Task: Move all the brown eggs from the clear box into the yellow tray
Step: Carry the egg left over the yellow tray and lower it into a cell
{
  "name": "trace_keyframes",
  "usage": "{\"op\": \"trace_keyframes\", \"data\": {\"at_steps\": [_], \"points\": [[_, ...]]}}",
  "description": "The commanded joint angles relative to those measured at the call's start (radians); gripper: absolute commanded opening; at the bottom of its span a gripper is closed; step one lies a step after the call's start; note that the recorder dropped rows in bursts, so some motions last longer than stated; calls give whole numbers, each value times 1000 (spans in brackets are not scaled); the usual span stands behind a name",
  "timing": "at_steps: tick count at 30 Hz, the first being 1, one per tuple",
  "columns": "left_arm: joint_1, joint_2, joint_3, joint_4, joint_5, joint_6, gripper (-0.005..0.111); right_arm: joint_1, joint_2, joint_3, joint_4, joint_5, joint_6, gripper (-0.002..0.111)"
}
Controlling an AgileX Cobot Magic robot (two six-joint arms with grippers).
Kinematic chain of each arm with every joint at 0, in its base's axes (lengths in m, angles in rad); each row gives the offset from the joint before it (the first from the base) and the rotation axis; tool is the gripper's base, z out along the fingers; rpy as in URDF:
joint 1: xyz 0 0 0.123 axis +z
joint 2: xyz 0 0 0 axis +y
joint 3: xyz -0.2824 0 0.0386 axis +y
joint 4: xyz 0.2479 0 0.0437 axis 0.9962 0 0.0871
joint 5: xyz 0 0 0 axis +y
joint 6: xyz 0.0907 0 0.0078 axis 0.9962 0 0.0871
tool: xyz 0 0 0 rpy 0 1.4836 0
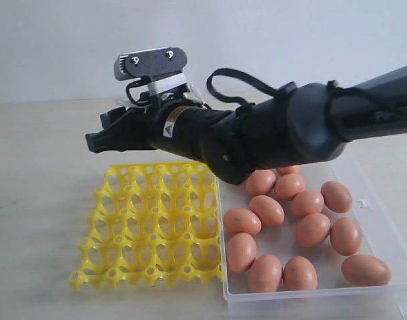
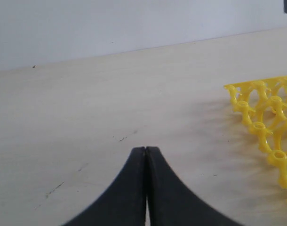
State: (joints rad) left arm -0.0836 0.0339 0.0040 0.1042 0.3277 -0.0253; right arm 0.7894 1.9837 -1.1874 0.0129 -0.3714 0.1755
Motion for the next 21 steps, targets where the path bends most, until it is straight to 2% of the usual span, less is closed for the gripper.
{"op": "trace_keyframes", "data": {"at_steps": [1, 3, 6, 21], "points": [[-7, 2, -4, -7, -12, -4, 0, 2, 94, -86, -217, -44, 204, 0], [-7, 2, -4, -7, -12, -4, 0, 2, 138, -131, -319, -42, 285, 0], [-7, 2, -4, -7, -12, -4, 0, 2, 192, -196, -365, -8, 368, 0], [-7, 2, -4, -7, -12, -4, 0, -2, 307, -348, -394, 160, 376, 0]]}}
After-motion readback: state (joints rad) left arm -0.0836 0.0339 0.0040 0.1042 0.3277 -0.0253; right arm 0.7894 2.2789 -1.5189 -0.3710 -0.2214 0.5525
